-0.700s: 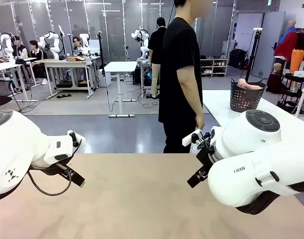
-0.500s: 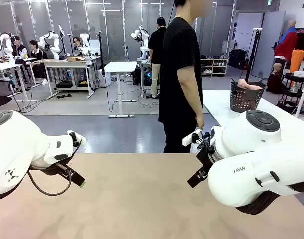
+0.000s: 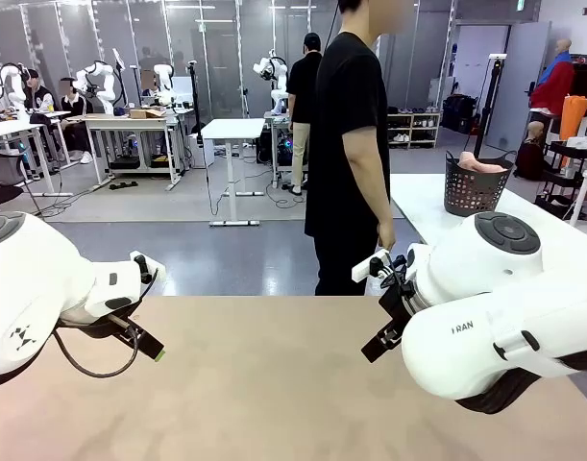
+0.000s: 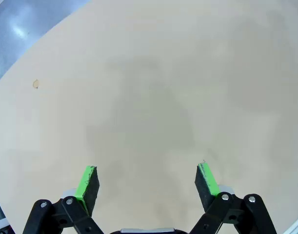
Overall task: Fold the towel.
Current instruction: Grab the top end of the 100 cm Hotel Towel extended by the human.
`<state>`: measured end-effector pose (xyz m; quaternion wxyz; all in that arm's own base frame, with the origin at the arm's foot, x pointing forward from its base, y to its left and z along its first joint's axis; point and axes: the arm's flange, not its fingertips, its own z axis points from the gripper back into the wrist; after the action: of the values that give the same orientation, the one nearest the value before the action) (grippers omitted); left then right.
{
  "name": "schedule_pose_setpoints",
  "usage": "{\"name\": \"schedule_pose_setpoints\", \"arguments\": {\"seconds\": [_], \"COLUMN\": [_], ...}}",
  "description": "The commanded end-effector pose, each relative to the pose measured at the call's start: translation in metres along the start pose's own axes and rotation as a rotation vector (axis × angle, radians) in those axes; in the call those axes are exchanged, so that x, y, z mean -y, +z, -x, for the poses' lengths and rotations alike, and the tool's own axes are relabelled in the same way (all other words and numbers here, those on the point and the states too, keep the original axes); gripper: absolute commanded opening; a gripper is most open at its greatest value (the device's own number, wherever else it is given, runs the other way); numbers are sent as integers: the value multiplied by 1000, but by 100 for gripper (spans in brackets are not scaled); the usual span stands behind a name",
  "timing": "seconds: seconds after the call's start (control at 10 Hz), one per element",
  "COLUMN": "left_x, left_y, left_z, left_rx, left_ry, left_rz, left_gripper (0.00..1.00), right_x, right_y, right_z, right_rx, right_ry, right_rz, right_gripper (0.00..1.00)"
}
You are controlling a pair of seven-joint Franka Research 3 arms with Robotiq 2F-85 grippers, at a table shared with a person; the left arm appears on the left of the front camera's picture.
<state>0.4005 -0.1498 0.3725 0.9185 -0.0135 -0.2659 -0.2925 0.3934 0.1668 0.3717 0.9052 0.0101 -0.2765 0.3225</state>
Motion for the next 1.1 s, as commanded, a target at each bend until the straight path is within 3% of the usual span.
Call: {"name": "schedule_pose_setpoints", "arguments": {"seconds": [0.0, 0.2, 0.3, 0.4, 0.7, 1.0], "left_x": [0, 0, 0, -13, -56, -124], "left_y": [0, 0, 0, 27, 99, 186], "left_z": [0, 0, 0, -20, -51, -30], "left_rx": [0, 0, 0, 19, 64, 53], "left_ry": [0, 0, 0, -6, 180, 387], "left_rz": [0, 0, 0, -16, 157, 558], "left_gripper": [100, 100, 100, 100, 100, 100], "right_x": [0, 0, 12, 26, 65, 139], "right_y": [0, 0, 18, 43, 105, 173], "right_z": [0, 0, -18, -39, -80, -62], "right_rx": [0, 0, 28, 41, -3, 14], "right_ry": [-2, 0, 33, 11, -92, -300], "right_rz": [0, 0, 13, -33, -213, -567], "right_gripper": [100, 100, 100, 100, 100, 100]}}
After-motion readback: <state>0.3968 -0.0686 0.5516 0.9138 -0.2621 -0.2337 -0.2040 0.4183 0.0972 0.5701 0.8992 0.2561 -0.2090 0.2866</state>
